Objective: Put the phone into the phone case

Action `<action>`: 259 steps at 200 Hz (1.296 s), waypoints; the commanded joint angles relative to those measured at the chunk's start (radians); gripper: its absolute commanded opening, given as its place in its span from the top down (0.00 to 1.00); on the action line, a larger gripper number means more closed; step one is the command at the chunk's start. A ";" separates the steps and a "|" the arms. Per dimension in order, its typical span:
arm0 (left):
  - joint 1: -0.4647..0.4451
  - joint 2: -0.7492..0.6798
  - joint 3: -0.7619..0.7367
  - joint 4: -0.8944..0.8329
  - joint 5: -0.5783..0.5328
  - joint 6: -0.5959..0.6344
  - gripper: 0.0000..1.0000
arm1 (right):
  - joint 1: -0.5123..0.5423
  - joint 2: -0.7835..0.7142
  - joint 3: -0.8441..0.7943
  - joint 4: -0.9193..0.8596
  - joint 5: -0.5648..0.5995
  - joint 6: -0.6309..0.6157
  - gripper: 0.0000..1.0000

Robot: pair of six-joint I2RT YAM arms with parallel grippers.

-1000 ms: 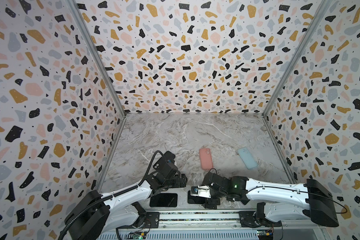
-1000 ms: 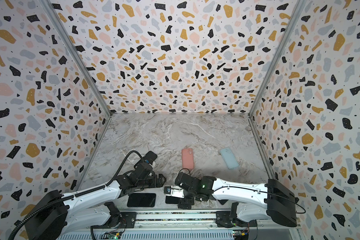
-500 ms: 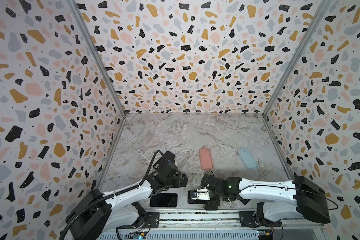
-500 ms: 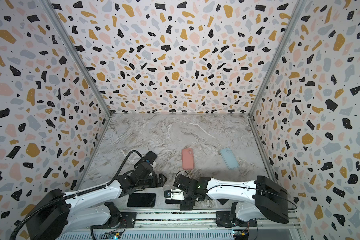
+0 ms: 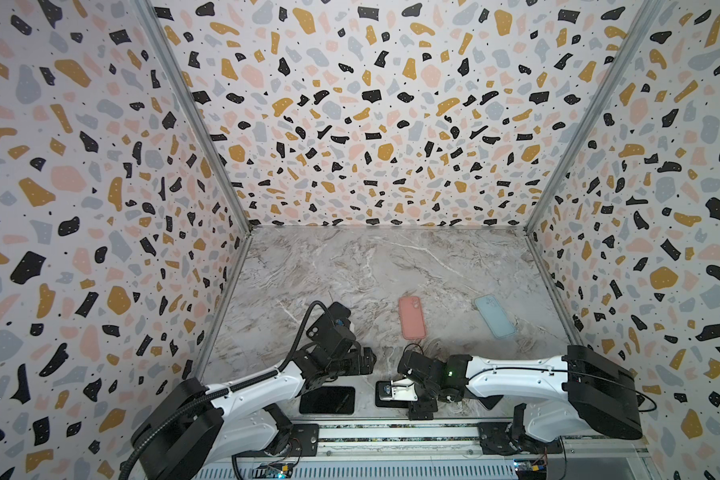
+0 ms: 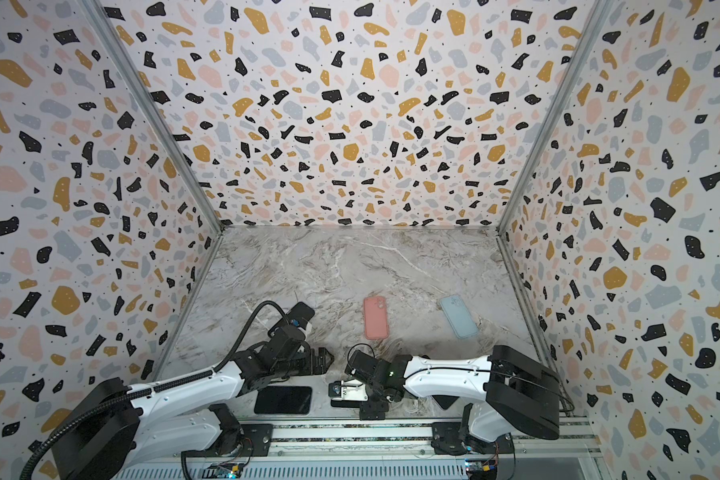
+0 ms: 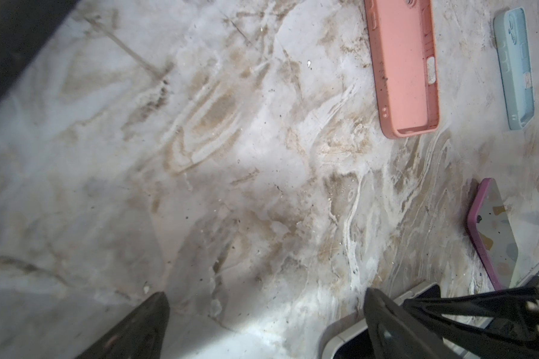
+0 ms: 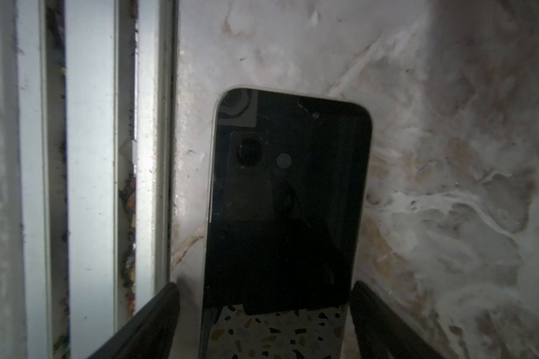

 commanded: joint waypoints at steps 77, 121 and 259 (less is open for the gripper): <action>0.012 0.050 0.003 0.016 0.048 0.021 0.00 | -0.041 0.092 0.008 -0.027 -0.011 0.048 0.23; 0.063 0.055 -0.022 0.063 0.148 0.031 0.01 | -0.050 0.105 0.024 -0.017 0.014 0.065 0.29; 0.158 -0.001 -0.217 0.382 0.480 -0.128 0.05 | -0.095 0.033 0.009 0.157 0.094 0.134 0.34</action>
